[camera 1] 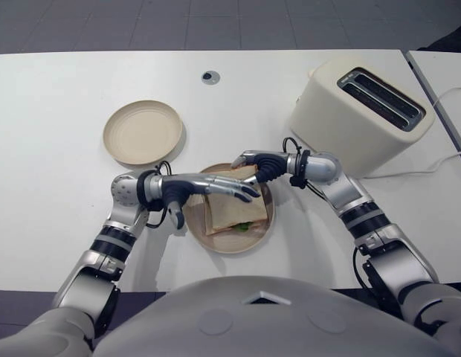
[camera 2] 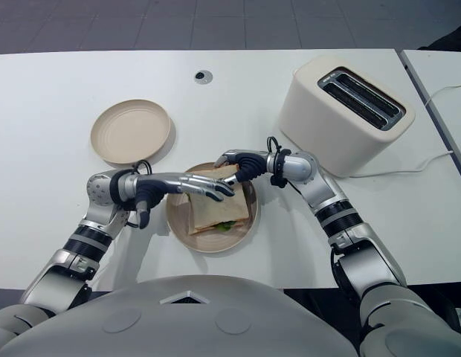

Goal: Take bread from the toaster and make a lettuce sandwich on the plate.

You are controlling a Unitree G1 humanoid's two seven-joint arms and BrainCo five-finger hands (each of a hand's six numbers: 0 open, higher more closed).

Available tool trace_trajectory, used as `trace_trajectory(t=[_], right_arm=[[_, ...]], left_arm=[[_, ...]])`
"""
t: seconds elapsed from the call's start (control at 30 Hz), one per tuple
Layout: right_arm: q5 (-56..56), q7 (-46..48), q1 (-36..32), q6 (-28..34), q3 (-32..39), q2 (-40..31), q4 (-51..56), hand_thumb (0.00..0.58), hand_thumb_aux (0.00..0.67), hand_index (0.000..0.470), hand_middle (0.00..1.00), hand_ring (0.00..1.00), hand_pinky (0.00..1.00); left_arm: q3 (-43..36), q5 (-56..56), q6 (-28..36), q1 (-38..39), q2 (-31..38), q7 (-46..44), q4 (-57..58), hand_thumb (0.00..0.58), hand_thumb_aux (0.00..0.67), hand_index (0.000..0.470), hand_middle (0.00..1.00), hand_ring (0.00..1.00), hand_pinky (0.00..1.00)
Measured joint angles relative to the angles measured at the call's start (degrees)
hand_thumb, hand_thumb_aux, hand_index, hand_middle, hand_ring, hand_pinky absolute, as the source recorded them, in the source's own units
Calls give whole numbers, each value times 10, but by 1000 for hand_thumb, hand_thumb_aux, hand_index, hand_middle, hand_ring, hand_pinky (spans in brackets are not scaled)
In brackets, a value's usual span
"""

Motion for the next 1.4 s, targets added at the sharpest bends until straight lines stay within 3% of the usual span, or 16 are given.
trace_trajectory(t=[0.23, 0.37, 0.4, 0.43, 0.5, 0.63, 0.7, 0.83, 1.1, 1.13, 1.17, 1.2, 1.23, 1.27, 1.3, 1.4], right_arm=[[-8, -11, 0, -5, 0, 0, 1, 580, 670, 470, 1000, 1000, 1000], [-27, -36, 2, -4, -5, -7, 2, 580, 670, 470, 941, 941, 941], [-28, -40, 2, -4, -8, -10, 2, 230, 150, 105, 722, 722, 722], [-31, -44, 2, -7, -9, -13, 2, 0, 0, 0, 573, 573, 573], [-40, -52, 4, -19, -9, -17, 2, 0, 0, 0, 20, 20, 20], [-55, -79, 5, -54, -13, -20, 1, 0, 0, 0, 0, 0, 0], [-59, -110, 4, -59, -28, -8, 1, 0, 0, 0, 0, 0, 0], [-93, -262, -44, -104, -92, 38, 7, 0, 0, 0, 0, 0, 0], [-137, -409, -95, -106, -149, 48, 46, 0, 0, 0, 0, 0, 0], [-114, -393, -95, -108, -149, 47, 46, 0, 0, 0, 0, 0, 0], [-81, -367, -92, -114, -149, 44, 36, 494, 413, 289, 467, 467, 467], [-45, -340, -89, -116, -149, 41, 26, 580, 670, 470, 953, 953, 953], [-8, -310, -84, -117, -148, 37, 12, 580, 670, 470, 1000, 1000, 1000], [57, -255, -69, -118, -145, 22, -16, 580, 670, 470, 1000, 1000, 1000], [118, -203, -53, -115, -140, 3, -41, 580, 670, 470, 1000, 1000, 1000], [250, -49, 6, -100, -131, -69, -107, 580, 670, 470, 1000, 1000, 1000]], left_arm=[[-20, 4, 5, 2, -1, -37, 45, 0, 0, 0, 0, 0, 0], [-18, 96, -57, -59, -36, 30, 165, 0, 0, 0, 0, 0, 0], [-18, 103, -67, -70, -43, 42, 185, 0, 0, 0, 0, 0, 0], [-19, 107, -75, -73, -46, 48, 194, 0, 0, 0, 0, 0, 0], [-21, 108, -90, -75, -47, 60, 208, 0, 0, 0, 0, 0, 0], [-26, 119, -110, -82, -47, 82, 222, 0, 0, 0, 0, 0, 0], [-27, 122, -116, -88, -45, 92, 227, 104, 63, 44, 0, 0, 0], [-24, 147, -115, -99, -38, 124, 257, 9, 5, 4, 0, 0, 0], [-1, 202, -121, -135, -60, 217, 291, 0, 0, 0, 0, 0, 0], [11, 207, -121, -141, -68, 239, 295, 447, 349, 245, 0, 0, 0], [27, 198, -121, -150, -80, 259, 295, 580, 670, 470, 20, 20, 20], [35, 181, -121, -154, -86, 265, 288, 580, 670, 470, 231, 231, 231], [37, 151, -113, -154, -90, 260, 268, 580, 670, 470, 314, 314, 314], [37, 84, -95, -151, -89, 237, 214, 580, 670, 470, 875, 875, 875], [36, 19, -70, -141, -83, 207, 155, 580, 670, 470, 1000, 1000, 1000], [29, -135, 20, -80, -30, 87, 0, 580, 670, 470, 1000, 1000, 1000]])
